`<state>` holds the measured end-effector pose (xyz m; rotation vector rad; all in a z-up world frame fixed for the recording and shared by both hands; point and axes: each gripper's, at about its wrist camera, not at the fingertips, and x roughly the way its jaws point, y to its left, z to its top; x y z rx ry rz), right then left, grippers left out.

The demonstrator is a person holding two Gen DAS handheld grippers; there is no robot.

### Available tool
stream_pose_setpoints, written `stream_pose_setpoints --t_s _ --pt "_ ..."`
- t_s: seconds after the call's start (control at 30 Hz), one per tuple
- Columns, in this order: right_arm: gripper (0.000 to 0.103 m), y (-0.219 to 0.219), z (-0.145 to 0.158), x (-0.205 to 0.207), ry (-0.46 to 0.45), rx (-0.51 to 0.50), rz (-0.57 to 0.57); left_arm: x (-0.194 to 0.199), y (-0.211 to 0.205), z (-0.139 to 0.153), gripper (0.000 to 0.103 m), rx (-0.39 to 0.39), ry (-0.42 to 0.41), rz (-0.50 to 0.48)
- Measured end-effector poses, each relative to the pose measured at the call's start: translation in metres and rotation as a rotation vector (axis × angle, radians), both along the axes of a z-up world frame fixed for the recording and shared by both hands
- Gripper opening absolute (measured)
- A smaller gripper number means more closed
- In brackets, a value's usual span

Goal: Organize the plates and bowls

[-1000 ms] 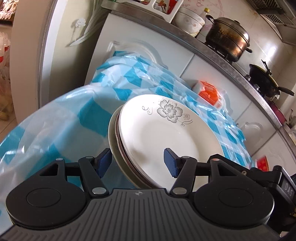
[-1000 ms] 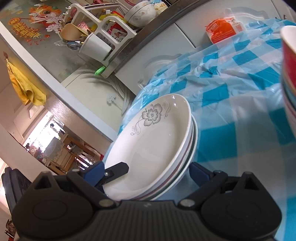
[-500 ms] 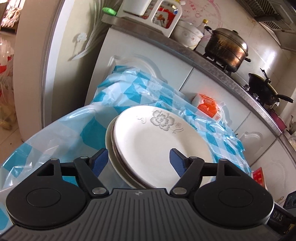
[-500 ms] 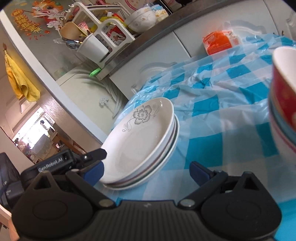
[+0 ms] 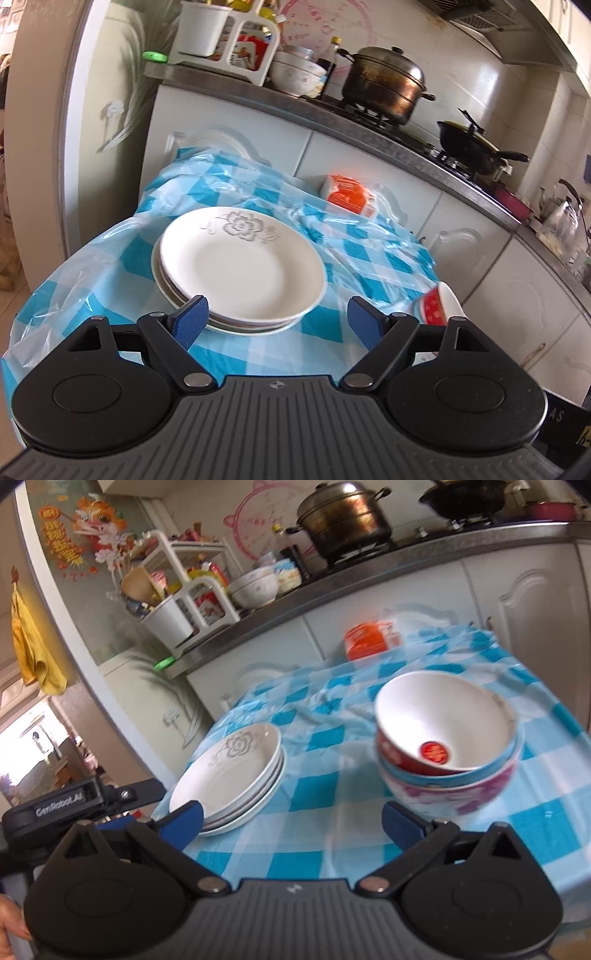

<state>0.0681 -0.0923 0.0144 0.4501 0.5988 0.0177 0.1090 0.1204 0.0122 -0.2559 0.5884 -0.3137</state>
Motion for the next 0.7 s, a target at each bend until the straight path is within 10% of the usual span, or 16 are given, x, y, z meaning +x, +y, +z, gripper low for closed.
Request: stream_pose_setpoints --t_s 0.7 --pt "0.102 0.006 0.065 -0.097 -0.147 -0.136 -0.111 -0.079 -0.033 0.032 0.103 0.153 -0.136 -0.098"
